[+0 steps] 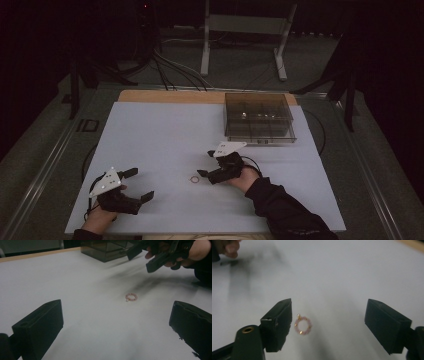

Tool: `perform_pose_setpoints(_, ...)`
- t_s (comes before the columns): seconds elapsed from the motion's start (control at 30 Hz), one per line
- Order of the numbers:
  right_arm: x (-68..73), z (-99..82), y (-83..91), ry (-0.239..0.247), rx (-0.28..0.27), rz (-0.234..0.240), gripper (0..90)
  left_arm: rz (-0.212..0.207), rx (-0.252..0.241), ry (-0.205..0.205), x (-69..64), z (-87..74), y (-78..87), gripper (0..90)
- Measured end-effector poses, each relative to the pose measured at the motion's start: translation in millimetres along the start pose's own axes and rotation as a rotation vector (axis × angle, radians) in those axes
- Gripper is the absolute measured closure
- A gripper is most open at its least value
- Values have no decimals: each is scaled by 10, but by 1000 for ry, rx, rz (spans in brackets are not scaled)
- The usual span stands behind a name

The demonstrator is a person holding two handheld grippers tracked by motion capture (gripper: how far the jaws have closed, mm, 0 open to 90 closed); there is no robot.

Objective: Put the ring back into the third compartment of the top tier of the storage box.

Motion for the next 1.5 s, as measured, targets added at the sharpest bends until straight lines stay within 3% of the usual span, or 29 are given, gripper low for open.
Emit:
perform_pose_setpoints(0.07,-3,-18,-26,-23,7,12,311,1,1,0,1,0,0,0)
perform_pose_setpoints(0.17,11,-35,-68,-38,19,24,333,2,3,-2,-1,1,1,0)
perform_pose_setpoints(0.2,27,-58,-116,-41,42,30,402,1,4,-3,-1,0,1,0)
perform_pose_setpoints(0.3,50,-88,-193,-61,80,44,497,1,3,-3,0,1,-1,0)
perform_pose_setpoints(0.5,83,-138,-300,-43,120,35,615,-2,2,-4,-1,1,-1,0)
perform_pose_setpoints(0.7,117,-143,-381,-42,144,46,671,-3,2,-4,-1,3,-3,0)
perform_pose_setpoints(1.07,136,-205,-481,24,205,18,777,-4,1,-4,-2,3,-3,0)
perform_pose_setpoints(1.5,125,-222,-476,22,196,8,866,-6,2,-4,-3,4,-5,0)
Point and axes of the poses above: each handheld gripper's, and its own axes: y roughly backward along the jaws, z roughly out of its top, x roughly to its left, the point moved 6 cm from there along -y, roughly forward along the jaws, and after that the axes turned 8 degrees about -y, right-handed, at the moved point
